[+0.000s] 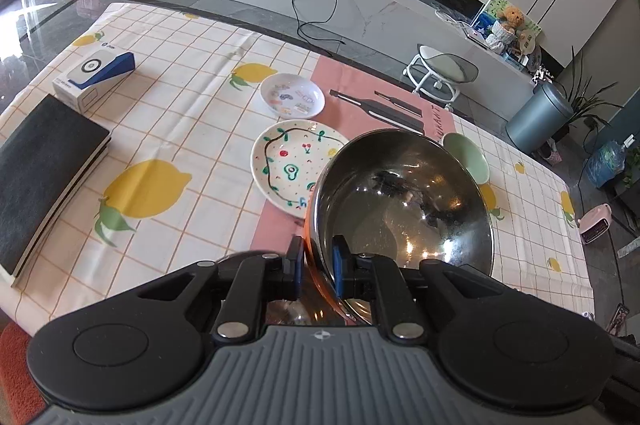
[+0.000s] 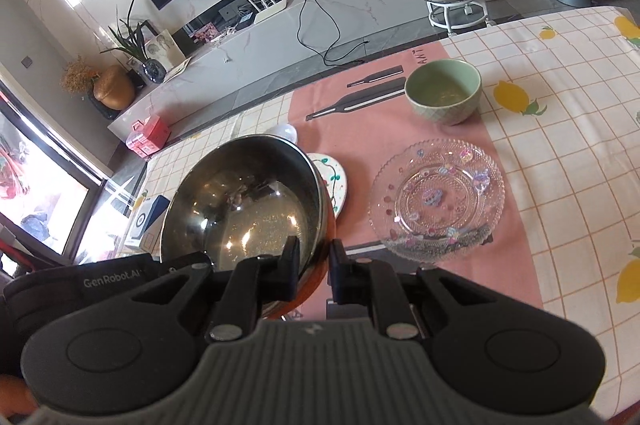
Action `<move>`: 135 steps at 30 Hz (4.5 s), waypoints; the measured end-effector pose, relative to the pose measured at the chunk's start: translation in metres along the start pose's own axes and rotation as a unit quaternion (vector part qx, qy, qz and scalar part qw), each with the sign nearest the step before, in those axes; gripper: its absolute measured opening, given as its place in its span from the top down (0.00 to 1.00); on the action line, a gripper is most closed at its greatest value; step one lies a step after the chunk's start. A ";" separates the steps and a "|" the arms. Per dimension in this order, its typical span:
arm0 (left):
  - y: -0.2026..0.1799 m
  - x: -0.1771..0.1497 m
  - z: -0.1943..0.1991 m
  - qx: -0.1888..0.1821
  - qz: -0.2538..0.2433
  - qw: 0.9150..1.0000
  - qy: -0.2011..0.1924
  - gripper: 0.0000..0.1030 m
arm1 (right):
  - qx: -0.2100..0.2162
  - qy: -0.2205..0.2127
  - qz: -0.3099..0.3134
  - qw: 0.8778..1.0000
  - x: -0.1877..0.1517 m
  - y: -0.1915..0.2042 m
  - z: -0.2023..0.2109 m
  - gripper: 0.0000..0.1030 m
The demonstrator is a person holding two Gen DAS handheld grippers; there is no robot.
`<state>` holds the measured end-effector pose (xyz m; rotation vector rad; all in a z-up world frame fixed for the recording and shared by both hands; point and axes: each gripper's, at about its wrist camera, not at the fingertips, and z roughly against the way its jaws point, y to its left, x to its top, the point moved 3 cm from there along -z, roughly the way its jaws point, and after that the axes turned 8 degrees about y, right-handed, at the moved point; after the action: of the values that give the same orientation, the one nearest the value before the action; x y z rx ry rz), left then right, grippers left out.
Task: Organize plates and bowls
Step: 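Lower the blue steel bowl into the orange steel bowl with the left tool, then open the left tool and lift it off the stacked bowls, then move the left tool to the pale green bowl and grip its rim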
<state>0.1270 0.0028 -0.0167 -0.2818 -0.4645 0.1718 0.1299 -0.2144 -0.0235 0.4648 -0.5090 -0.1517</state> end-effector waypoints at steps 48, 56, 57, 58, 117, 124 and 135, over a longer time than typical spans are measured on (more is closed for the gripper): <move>0.071 -0.064 -0.002 0.013 0.060 0.997 0.056 0.80 | -0.003 0.089 0.030 0.996 -0.055 0.027 -0.041 0.90; 0.069 -0.063 -0.008 0.019 0.058 0.996 0.063 0.77 | -0.013 0.096 0.036 0.995 -0.054 0.030 -0.050 0.90; 0.069 -0.063 -0.008 0.017 0.057 0.996 0.063 0.76 | -0.014 0.097 0.037 0.994 -0.054 0.030 -0.050 0.89; 0.069 -0.063 -0.008 0.015 0.059 0.996 0.065 0.75 | -0.016 0.098 0.037 0.994 -0.054 0.030 -0.050 0.89; -0.129 -0.015 -0.036 -0.060 -0.118 0.991 0.017 0.57 | -0.034 0.001 -0.072 0.997 0.012 -0.117 0.006 0.59; -0.155 0.014 -0.061 -0.046 -0.130 0.990 0.020 0.55 | -0.045 -0.010 -0.073 0.996 0.048 -0.141 -0.003 0.59; -0.166 0.074 -0.108 -0.051 -0.100 0.993 0.039 0.55 | -0.047 -0.020 -0.086 0.995 0.116 -0.171 -0.025 0.60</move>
<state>0.2585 -0.1626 -0.0274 -0.3386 -0.4218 -0.0587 0.2388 -0.3857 -0.0721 0.4143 -0.4981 -0.3494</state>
